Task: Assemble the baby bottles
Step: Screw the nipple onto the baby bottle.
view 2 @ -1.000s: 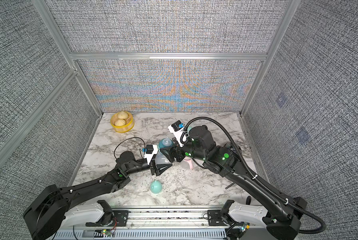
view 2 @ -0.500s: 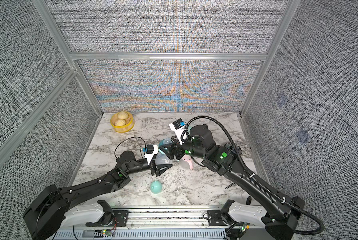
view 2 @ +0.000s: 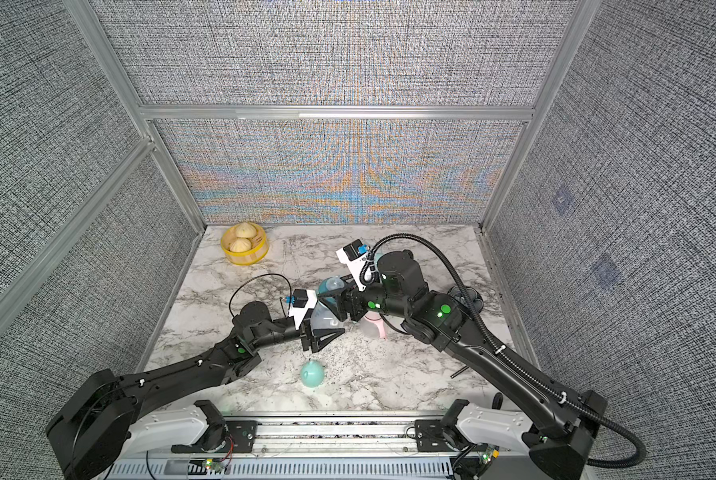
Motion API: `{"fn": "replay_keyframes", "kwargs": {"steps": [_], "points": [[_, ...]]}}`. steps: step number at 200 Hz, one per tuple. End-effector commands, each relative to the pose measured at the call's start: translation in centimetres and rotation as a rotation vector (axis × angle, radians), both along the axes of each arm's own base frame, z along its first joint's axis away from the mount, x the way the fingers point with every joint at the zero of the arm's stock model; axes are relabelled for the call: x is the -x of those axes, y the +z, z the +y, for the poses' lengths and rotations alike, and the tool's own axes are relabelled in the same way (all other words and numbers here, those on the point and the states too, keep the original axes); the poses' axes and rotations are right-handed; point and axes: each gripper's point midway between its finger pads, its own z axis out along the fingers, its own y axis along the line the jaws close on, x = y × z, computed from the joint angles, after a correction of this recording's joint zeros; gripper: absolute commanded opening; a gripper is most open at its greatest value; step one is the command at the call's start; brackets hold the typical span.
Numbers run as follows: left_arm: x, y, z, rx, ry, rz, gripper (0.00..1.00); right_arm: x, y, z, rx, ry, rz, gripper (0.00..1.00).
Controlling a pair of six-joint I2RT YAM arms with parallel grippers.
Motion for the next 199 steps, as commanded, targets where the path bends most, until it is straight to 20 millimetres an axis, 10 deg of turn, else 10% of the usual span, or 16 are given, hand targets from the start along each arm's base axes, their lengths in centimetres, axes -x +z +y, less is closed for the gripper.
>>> {"fn": "replay_keyframes", "kwargs": {"steps": [1,58,199], "points": [[-0.2,0.8,0.0,0.014,0.005,-0.032,0.00,-0.3,0.8,0.2,-0.025,-0.003,-0.020,0.73],[-3.2,1.0,1.1,-0.020,0.196,-0.081,0.00,-1.2,0.5,-0.1,0.013,-0.098,-0.009,0.54],[-9.0,-0.3,5.1,-0.097,0.690,-0.144,0.00,-3.9,-2.2,2.3,0.098,-0.537,0.182,0.55]]}}
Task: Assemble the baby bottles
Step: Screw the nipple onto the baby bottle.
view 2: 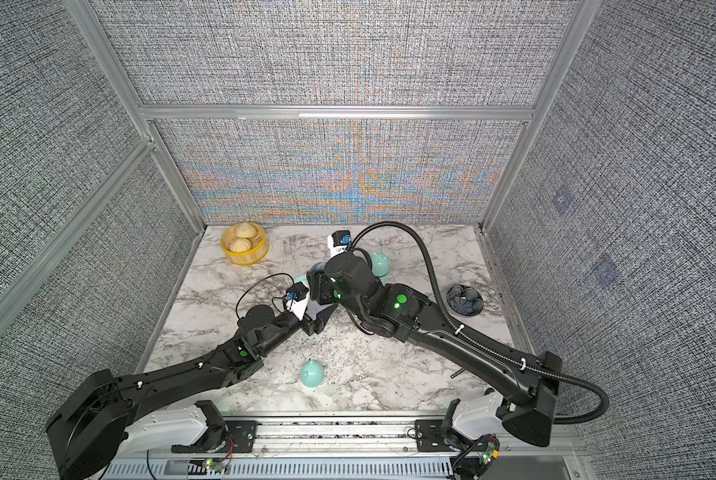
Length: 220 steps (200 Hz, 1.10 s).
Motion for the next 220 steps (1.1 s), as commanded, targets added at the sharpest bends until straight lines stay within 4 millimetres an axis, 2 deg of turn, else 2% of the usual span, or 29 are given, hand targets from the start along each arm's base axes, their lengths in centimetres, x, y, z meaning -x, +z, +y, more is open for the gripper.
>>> {"fn": "replay_keyframes", "kwargs": {"steps": [1,28,62,93,104,121,149,181,220], "points": [[-1.8,0.4,1.8,0.041,0.145,-0.005,0.00,0.4,-1.4,-0.3,0.029,-0.036,0.075,0.55],[-1.8,0.0,1.5,0.031,0.136,0.005,0.00,0.9,-1.2,0.8,0.021,0.016,0.083,0.82],[-1.5,-0.6,1.8,0.062,0.136,0.041,0.00,2.4,1.8,-0.5,0.021,0.117,0.019,0.92],[0.1,-0.6,-0.2,0.061,-0.022,0.059,0.00,3.9,4.3,-2.2,-0.023,0.251,-0.056,0.93],[0.7,-0.3,-1.0,0.073,-0.090,0.071,0.00,4.5,4.5,-2.7,-0.041,0.306,-0.081,0.93],[2.0,0.1,-2.1,0.092,-0.212,0.086,0.00,5.4,4.3,-3.0,-0.064,0.399,-0.122,0.93],[4.5,1.3,-3.4,0.132,-0.402,0.093,0.00,5.7,3.5,-4.1,-0.038,0.454,-0.169,0.90],[6.4,2.7,-3.7,0.180,-0.535,0.106,0.00,5.2,2.9,-5.2,-0.048,0.460,-0.168,0.85],[7.6,3.5,-4.1,0.202,-0.638,0.158,0.00,5.3,2.5,-4.8,-0.092,0.494,-0.163,0.82]]}}
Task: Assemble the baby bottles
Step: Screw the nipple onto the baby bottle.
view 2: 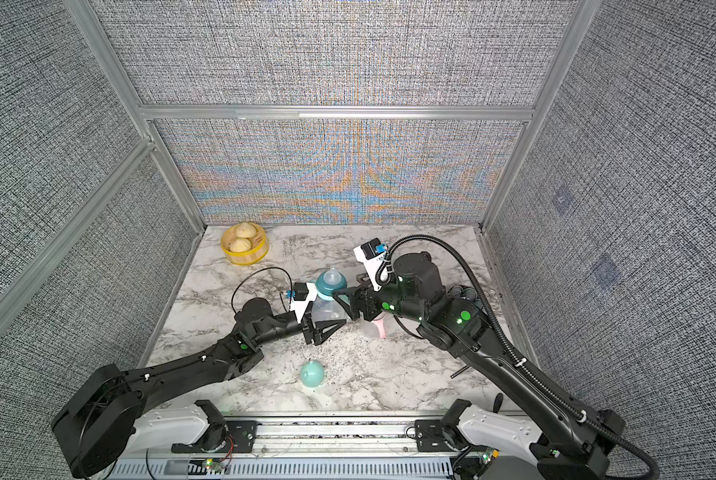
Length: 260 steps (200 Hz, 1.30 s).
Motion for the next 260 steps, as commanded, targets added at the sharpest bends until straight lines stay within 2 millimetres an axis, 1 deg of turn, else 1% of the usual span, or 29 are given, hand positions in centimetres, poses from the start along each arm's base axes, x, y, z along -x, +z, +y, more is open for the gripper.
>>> {"fn": "replay_keyframes", "kwargs": {"steps": [1,19,43,76,125,152,180,201,235,251,260], "points": [[1.8,2.0,-0.4,0.058,-0.122,-0.005,0.00,0.6,1.1,0.9,-0.061,0.071,-0.030,0.82],[2.0,2.0,-0.5,0.060,-0.134,0.005,0.00,0.9,1.3,1.4,-0.093,0.100,-0.035,0.81],[2.1,1.8,-0.5,0.050,-0.144,0.014,0.00,0.7,1.4,1.8,-0.109,0.110,-0.046,0.81],[2.1,1.2,-0.6,0.029,-0.148,0.025,0.00,0.2,1.8,2.1,-0.123,0.105,-0.059,0.81],[2.1,1.0,-0.6,0.025,-0.146,0.028,0.00,-0.5,1.4,2.9,-0.122,0.106,-0.045,0.81],[2.1,0.9,-0.5,0.022,-0.141,0.026,0.00,-0.6,1.3,3.1,-0.122,0.105,-0.038,0.76],[2.1,0.6,-0.5,0.015,-0.136,0.030,0.00,-0.8,1.0,3.1,-0.120,0.100,-0.034,0.68],[1.3,0.2,-0.4,-0.001,-0.089,0.036,0.00,-1.0,0.8,3.1,-0.117,0.088,-0.022,0.60],[-2.0,-1.1,0.6,-0.071,0.108,0.028,0.00,-1.8,-0.1,2.6,-0.096,0.018,0.000,0.49],[-3.4,-1.4,1.2,-0.096,0.198,0.017,0.00,-2.4,-0.6,2.2,-0.080,-0.045,0.001,0.40],[-4.0,-1.4,1.4,-0.108,0.230,0.017,0.00,-2.5,-0.8,2.3,-0.076,-0.059,-0.002,0.39]]}}
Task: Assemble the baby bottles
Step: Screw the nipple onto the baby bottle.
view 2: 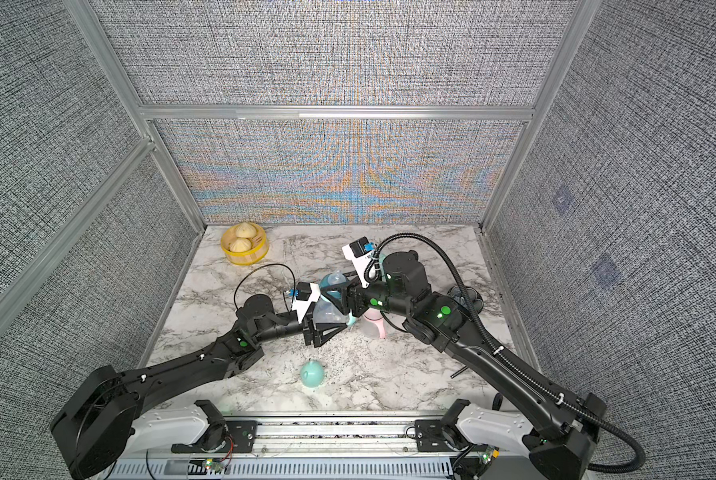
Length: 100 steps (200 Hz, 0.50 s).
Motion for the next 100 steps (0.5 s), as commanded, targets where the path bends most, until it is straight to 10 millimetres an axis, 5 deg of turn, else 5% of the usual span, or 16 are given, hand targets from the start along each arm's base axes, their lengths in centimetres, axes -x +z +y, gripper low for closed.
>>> {"fn": "replay_keyframes", "kwargs": {"steps": [1,100], "points": [[-3.6,-0.7,1.5,-0.053,0.219,-0.002,0.00,-0.8,0.1,-0.3,0.001,-0.078,-0.013,0.39],[-6.7,-1.0,3.4,-0.101,0.508,-0.056,0.00,-3.2,-1.3,2.5,0.045,-0.501,0.008,0.35]]}}
